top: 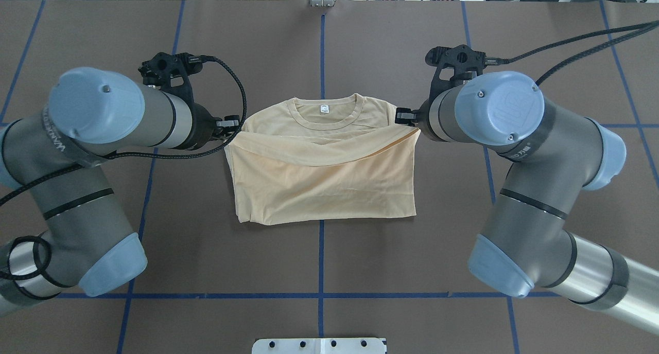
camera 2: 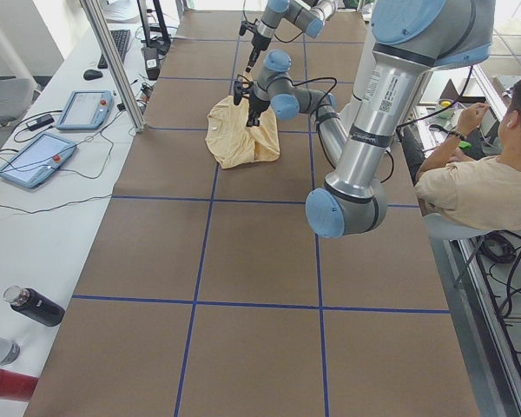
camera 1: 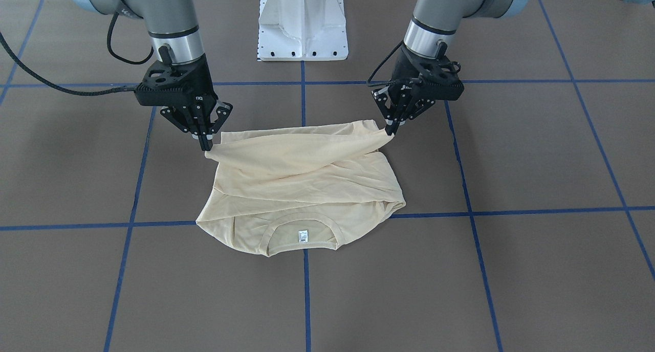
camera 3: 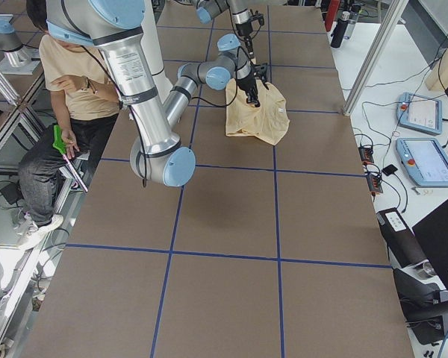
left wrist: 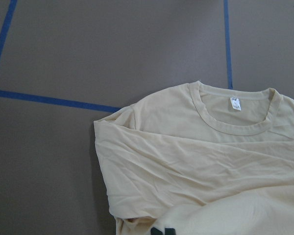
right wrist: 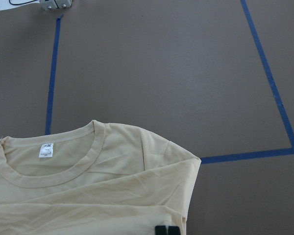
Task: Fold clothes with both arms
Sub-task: 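Lift the hem with both grippers and fold it toward the collar, then release the hem and raise both grippers away from the shirt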
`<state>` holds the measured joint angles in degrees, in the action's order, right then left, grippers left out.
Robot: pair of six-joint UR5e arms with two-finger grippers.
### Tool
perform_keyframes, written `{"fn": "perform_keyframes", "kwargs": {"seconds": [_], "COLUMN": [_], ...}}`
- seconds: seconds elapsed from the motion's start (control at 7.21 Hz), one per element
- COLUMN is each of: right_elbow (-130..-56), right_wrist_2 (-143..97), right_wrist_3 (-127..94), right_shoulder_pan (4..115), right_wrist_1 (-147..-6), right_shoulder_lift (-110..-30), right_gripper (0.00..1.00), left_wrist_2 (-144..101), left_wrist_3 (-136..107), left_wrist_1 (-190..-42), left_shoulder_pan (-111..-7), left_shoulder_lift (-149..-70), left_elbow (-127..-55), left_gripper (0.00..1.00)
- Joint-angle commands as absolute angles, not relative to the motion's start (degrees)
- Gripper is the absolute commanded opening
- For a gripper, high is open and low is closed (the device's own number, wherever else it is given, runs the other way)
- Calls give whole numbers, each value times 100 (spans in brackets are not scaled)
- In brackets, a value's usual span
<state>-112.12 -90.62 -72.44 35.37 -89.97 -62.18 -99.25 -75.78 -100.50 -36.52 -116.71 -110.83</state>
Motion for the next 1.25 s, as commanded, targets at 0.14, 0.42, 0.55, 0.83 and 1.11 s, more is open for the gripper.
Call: {"fn": "perform_keyframes", "kwargs": {"seconds": [0.14,0.42,0.55,0.83,1.11], "right_elbow": [-9796,-9038,-8948,-8877,-8877], "right_wrist_2": [-9062,-9062,-9062,-9062,-9096], "right_wrist_3": [-7181,-7076,-7032,-6926,-6882], "right_shoulder_pan": [3735,3753,3753,3762,3910], "right_wrist_1": [-7995,-7499,-7497,-7497,-7497], "right_shoulder_lift": [-5792,-5722,-5713,-5722,-5695], "right_gripper": [0,0,0,0,99], "left_wrist_2": [-9722,-9650,-9650,-9659,-9659], "left_wrist_3": [-7567,-7576,-7567,-7419,-6990], "left_wrist_1": [-10992,-11126,-11397,-11645,-11802], "left_shoulder_pan": [-3814,-3806,-3797,-3806,-3823], "left_shoulder_lift": [-12004,-12313,-12305,-12313,-12261], "left_elbow": [-9778,-8968,-8730,-8508,-8560], "left_gripper": [0,0,0,0,99]}}
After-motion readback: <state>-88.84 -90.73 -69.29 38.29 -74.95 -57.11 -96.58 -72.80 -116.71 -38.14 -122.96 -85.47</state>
